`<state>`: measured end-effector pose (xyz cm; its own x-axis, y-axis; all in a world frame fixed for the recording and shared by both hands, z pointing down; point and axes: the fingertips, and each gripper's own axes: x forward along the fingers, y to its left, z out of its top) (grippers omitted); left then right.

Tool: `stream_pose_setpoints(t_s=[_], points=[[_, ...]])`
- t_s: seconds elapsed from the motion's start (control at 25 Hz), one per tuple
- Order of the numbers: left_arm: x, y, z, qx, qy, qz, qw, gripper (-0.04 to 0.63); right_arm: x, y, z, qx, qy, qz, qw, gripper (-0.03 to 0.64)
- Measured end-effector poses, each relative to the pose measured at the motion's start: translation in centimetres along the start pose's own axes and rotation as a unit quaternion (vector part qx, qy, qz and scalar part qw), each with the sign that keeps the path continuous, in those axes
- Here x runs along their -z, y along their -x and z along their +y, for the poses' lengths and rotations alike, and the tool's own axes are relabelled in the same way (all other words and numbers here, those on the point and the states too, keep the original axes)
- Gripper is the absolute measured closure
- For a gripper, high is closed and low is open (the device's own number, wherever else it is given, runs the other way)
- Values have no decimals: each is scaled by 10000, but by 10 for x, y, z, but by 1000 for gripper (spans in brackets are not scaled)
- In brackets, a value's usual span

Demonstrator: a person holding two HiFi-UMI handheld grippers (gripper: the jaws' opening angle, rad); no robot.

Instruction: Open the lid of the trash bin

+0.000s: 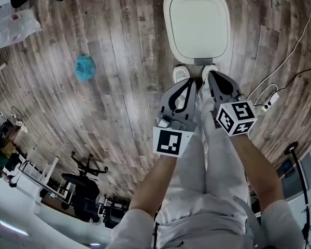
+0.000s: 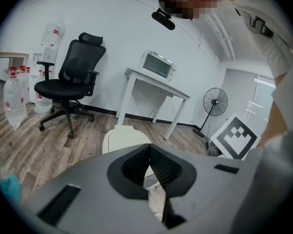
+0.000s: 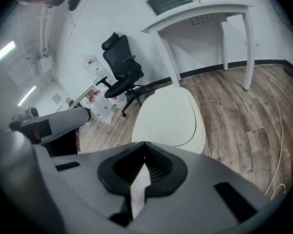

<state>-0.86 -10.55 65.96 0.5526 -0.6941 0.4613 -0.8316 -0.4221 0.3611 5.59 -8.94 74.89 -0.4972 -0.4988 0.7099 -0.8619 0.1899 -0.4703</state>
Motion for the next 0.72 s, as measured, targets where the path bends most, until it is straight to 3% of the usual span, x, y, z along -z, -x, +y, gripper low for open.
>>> stream_pose_setpoints(t_s=[0.72], points=[[24,-16,17,119,-49,27,9999,597,29,-51,-20,170,-170,127,9996,600]])
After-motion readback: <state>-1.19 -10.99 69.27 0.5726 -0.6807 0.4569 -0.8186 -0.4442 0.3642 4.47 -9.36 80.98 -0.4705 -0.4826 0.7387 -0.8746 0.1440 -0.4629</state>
